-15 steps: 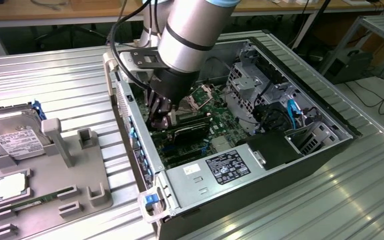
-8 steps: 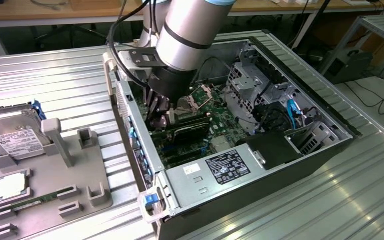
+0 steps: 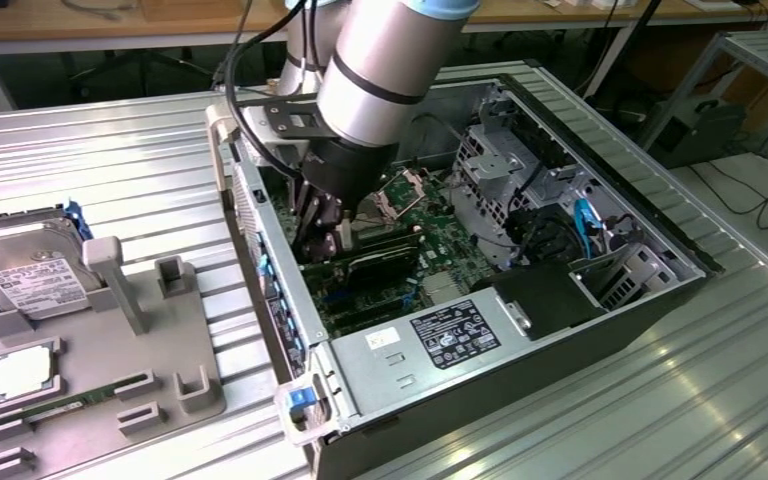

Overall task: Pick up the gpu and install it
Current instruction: 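Press down on the gpu until it lock into place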

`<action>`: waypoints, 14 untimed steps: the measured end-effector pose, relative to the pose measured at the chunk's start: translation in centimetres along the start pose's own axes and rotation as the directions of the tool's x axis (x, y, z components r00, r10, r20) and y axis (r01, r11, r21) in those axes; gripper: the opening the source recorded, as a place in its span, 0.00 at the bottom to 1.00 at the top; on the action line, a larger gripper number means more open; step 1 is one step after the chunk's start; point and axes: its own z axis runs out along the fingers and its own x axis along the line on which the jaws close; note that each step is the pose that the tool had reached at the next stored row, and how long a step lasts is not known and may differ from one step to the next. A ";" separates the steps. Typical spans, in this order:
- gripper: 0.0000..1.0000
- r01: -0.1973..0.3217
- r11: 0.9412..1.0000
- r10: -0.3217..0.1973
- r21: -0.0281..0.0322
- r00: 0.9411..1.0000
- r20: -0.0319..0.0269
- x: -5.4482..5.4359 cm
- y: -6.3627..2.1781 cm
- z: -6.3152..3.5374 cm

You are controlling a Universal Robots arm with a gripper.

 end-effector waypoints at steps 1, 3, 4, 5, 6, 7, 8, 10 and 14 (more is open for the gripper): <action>0.11 0.000 1.000 0.000 0.000 1.000 0.000 0.0 -0.01 -0.16; 0.11 0.000 1.000 0.000 0.000 1.000 -0.001 0.0 -0.09 -0.41; 0.11 -0.001 1.000 0.001 0.000 1.000 -0.002 0.0 -0.19 -0.51; 0.11 -0.001 1.000 0.001 -0.001 1.000 -0.004 0.0 -0.30 -0.58; 0.11 -0.003 1.000 0.003 -0.012 1.000 -0.009 0.0 -0.58 -0.69; 0.11 -0.005 1.000 0.005 -0.027 1.000 -0.012 0.0 -0.72 -0.72; 0.11 -0.007 0.999 0.007 -0.048 1.000 -0.016 0.0 -0.90 -0.78; 0.11 -0.011 0.996 0.009 -0.084 1.000 -0.021 0.0 -1.34 -0.90; 0.11 -0.014 0.991 0.011 -0.135 1.000 -0.021 0.0 -2.49 -1.29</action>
